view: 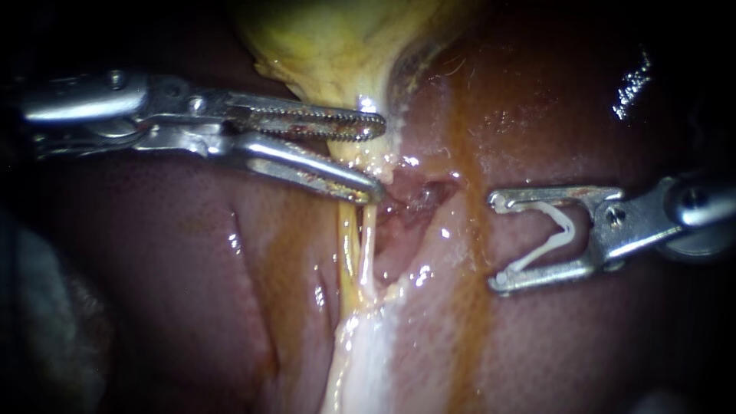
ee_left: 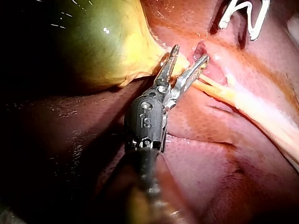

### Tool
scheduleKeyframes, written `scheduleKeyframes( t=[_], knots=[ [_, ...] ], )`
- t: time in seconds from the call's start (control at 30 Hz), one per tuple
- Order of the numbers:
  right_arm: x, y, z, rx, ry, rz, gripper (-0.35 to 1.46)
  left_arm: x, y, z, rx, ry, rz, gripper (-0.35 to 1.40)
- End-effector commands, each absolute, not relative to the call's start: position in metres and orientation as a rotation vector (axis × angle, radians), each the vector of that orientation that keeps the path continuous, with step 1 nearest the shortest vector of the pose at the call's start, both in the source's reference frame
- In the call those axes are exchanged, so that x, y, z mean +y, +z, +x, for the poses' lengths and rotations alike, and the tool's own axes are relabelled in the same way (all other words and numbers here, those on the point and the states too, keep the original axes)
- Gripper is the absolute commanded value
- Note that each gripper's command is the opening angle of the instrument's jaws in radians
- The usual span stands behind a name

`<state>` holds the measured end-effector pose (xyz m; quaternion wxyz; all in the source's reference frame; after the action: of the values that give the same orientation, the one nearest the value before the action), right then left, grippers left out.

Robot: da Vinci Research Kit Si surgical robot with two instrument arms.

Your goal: Grabbing gallbladder

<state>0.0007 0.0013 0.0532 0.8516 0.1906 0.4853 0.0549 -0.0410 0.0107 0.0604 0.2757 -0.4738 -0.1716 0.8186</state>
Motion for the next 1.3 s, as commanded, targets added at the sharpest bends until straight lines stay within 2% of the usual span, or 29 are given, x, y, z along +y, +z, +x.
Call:
scheduleKeyframes(
  t=[0.03,0.57,1.3],
  knots=[
    [0.0013,0.0532,0.0007,1.022,0.116,0.401,0.5,0.0107,0.0604,-0.0409,-0.463,2.199,-1.275,0.36],
    [0.0013,0.0532,0.0007,1.022,0.116,0.401,0.5,0.0096,0.0608,-0.0359,-0.514,2.181,-1.254,0.44],
    [0.0013,0.0532,0.0007,1.022,0.116,0.401,0.5,0.0089,0.0654,-0.0363,-0.506,2.212,-1.194,0.36]
  ],
)
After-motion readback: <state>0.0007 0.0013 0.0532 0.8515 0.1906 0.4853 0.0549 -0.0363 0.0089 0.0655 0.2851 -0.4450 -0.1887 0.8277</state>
